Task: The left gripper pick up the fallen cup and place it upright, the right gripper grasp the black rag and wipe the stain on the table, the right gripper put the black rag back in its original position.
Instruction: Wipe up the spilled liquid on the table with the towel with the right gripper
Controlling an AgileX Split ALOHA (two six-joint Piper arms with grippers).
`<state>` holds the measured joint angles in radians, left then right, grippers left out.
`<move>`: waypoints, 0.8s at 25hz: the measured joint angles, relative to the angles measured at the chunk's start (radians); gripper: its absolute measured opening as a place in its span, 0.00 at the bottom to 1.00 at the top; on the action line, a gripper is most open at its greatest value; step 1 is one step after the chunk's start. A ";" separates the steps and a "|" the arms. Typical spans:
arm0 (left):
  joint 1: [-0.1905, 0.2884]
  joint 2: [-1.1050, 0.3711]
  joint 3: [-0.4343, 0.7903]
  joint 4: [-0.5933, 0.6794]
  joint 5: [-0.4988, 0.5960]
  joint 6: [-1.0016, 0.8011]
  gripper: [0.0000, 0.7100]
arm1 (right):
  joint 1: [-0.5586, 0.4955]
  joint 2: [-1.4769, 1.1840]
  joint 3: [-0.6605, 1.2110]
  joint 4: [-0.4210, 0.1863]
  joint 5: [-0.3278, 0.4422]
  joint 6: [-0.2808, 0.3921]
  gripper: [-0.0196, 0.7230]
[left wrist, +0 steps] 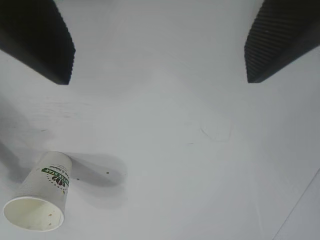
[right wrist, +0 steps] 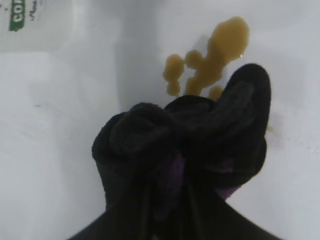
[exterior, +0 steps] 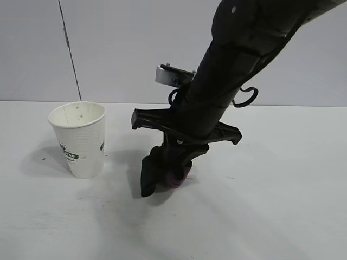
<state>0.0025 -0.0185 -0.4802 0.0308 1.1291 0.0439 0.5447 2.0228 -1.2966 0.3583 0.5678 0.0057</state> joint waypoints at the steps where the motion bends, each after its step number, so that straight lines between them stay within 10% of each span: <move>1: 0.000 0.000 0.000 0.000 0.000 0.000 0.93 | 0.000 0.013 -0.001 0.000 -0.013 0.000 0.14; 20: 0.000 0.000 0.000 0.000 0.000 0.000 0.93 | 0.000 0.178 -0.204 -0.062 0.012 0.019 0.14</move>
<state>0.0025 -0.0185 -0.4802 0.0308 1.1291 0.0439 0.5447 2.2011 -1.5006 0.2966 0.5793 0.0245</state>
